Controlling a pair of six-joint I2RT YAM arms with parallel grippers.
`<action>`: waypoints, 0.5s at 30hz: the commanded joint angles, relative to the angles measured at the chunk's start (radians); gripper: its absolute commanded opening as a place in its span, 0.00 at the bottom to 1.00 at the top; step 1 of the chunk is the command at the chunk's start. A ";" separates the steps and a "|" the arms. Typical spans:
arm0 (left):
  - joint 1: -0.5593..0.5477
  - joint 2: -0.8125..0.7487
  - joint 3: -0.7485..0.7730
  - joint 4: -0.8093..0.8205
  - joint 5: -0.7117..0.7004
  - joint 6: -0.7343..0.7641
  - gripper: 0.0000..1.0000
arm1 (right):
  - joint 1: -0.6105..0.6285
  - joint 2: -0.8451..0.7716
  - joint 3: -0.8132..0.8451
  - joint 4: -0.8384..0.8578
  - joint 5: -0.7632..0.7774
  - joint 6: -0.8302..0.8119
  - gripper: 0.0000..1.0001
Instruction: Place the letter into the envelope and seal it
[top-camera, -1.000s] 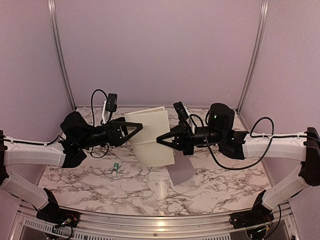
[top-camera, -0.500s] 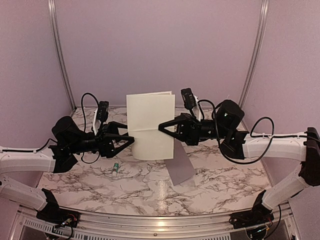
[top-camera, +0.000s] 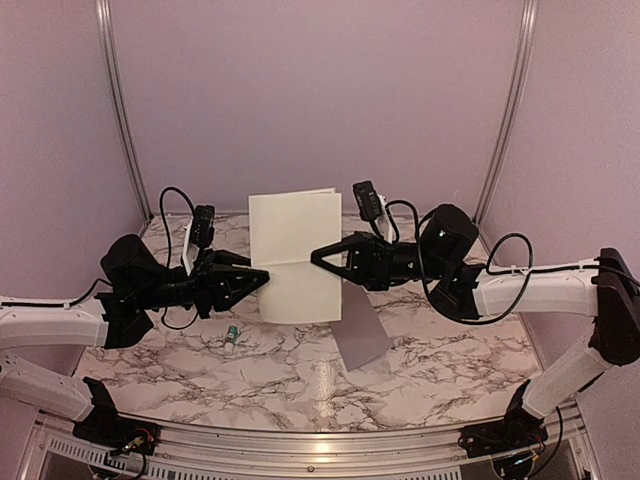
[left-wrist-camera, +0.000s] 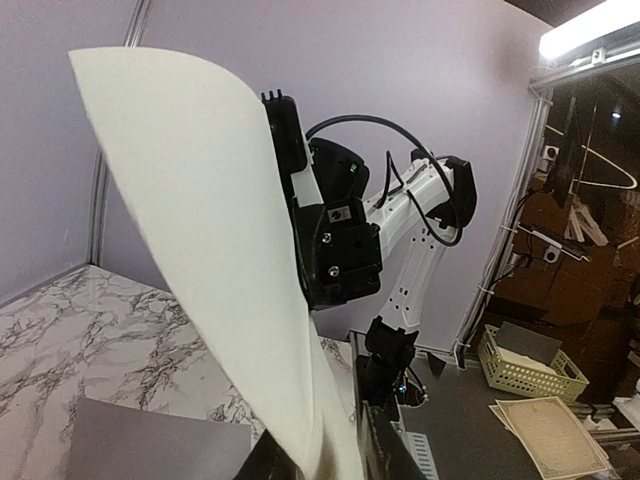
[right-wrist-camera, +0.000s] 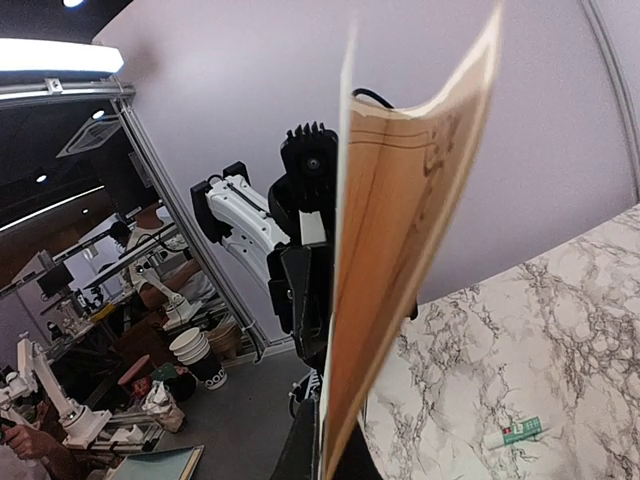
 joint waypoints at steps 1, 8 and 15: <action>-0.012 0.005 0.005 0.022 -0.004 0.020 0.20 | -0.010 0.003 0.045 0.048 -0.001 0.023 0.01; -0.018 -0.004 -0.002 0.022 -0.006 0.024 0.45 | -0.019 0.005 0.041 0.088 0.000 0.056 0.02; -0.021 0.009 0.001 0.026 -0.027 0.029 0.26 | -0.024 0.013 0.040 0.138 -0.019 0.095 0.02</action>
